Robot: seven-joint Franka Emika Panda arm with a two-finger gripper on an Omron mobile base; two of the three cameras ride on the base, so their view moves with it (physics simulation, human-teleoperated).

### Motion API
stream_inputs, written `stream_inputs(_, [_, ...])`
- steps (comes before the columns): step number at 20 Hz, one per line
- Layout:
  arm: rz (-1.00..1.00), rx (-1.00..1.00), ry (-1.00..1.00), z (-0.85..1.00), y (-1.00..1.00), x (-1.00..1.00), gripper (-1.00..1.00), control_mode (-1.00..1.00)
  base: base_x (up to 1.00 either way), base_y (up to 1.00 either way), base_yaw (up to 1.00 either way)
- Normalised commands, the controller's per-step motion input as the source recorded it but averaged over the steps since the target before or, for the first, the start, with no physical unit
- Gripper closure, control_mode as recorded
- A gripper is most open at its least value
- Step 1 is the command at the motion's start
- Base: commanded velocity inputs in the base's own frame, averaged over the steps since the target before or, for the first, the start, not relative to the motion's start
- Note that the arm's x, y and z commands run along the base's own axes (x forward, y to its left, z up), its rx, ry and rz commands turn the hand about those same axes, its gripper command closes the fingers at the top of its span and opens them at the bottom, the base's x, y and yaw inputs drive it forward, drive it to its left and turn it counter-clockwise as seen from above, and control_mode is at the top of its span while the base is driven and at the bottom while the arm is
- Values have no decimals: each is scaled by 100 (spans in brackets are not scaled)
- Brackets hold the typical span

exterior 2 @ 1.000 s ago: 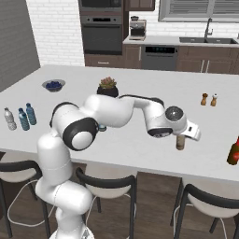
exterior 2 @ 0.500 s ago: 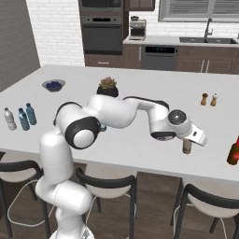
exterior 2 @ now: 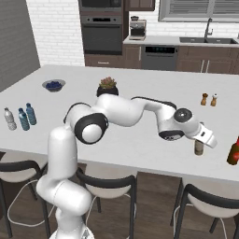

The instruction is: Move the plastic bottles in the middle to the plastics group, and the glass bottles in the middle to the glass group.

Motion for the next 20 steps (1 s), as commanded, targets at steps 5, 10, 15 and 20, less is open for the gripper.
stream_inputs(5, [-9, 0, 0, 0, -40, -10, 100, -100, 0, 0, 0])
stream_inputs(10, [-6, 0, -2, 0, -24, -18, 100, -100, 0, 0, 0])
stream_inputs(15, [-1, 0, -8, 0, 0, -11, 100, -100, 0, 0, 0])
stream_inputs(20, [-2, 1, -6, -7, 0, -8, 100, -100, 0, 0, 0])
